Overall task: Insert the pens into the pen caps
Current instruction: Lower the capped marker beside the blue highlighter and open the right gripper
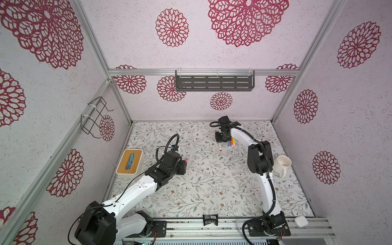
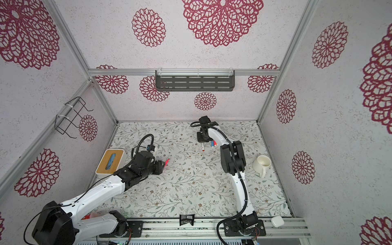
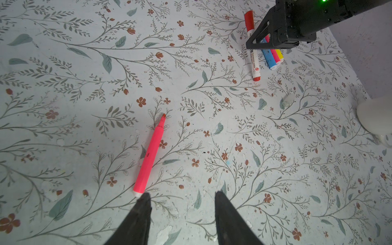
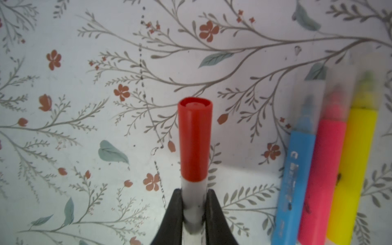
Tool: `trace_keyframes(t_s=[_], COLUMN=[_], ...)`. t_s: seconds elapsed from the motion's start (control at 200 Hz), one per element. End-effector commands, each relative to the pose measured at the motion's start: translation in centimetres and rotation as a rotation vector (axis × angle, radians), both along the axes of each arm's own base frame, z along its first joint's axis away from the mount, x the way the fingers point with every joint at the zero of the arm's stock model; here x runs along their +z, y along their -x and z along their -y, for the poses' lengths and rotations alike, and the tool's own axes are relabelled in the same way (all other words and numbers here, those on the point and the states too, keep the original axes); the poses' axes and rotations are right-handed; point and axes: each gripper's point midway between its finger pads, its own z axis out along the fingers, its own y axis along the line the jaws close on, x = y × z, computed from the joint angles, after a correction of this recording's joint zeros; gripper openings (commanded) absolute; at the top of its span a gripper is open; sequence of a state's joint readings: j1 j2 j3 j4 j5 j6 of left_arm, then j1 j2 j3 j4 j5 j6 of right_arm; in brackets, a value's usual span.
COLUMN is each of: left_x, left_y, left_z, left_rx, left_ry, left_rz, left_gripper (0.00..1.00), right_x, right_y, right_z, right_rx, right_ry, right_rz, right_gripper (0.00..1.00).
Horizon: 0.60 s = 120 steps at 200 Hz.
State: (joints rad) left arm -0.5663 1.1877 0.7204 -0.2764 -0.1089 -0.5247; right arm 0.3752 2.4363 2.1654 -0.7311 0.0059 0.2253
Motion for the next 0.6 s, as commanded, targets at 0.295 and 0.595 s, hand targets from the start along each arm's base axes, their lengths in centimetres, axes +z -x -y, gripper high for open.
trace_keyframes(t_s=[0.295, 0.595], left_x=[0.0, 0.4], left_y=[-0.5, -0.8], left_z=[-0.1, -0.4], left_rx=[-0.001, 0.022], left_ry=[0.016, 0.023], left_rz=[0.004, 0.007], left_gripper=[0.51, 0.52], right_x=[0.9, 6.3], right_y=[-2.3, -0.9], right_z=[4.9, 2.6], right_rx=[-0.086, -0.051], right_ry=[0.206, 0.195], right_rz=[0.060, 0.210], right_gripper=[0.30, 0.38])
